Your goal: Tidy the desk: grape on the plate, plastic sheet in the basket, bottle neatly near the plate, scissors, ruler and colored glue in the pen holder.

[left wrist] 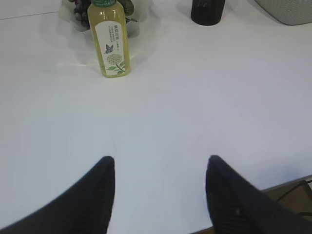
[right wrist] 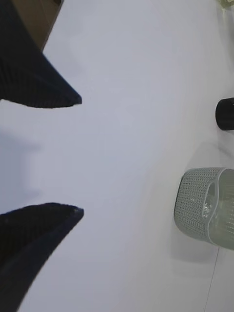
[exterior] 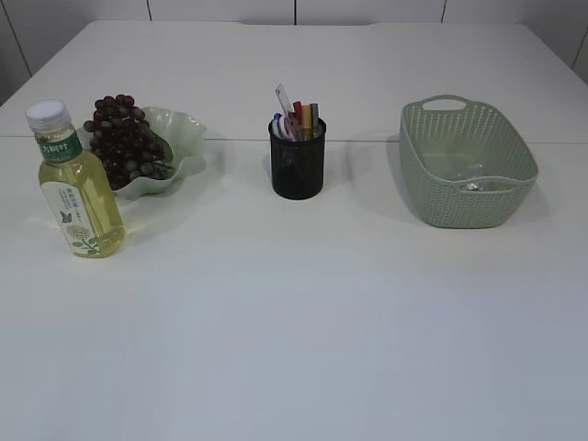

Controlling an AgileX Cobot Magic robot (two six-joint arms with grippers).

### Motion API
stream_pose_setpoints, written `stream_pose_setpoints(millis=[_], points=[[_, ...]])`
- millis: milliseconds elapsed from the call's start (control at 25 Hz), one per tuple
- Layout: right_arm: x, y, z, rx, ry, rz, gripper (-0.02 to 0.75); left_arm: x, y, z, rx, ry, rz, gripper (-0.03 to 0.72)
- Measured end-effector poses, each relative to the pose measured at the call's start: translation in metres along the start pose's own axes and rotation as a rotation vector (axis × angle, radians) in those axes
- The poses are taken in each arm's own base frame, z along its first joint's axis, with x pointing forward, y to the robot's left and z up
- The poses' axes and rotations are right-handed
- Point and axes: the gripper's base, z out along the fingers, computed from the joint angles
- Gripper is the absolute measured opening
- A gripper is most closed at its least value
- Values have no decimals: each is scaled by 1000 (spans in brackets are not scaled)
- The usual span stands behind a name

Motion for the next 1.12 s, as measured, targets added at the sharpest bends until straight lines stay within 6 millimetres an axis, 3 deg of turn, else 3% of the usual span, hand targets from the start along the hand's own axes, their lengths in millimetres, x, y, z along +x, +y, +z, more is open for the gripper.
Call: stream_pose_setpoints(millis=[1120], points=[[0, 0, 0, 0, 0, 0, 484, 0, 0, 0, 0, 0, 0, 435]])
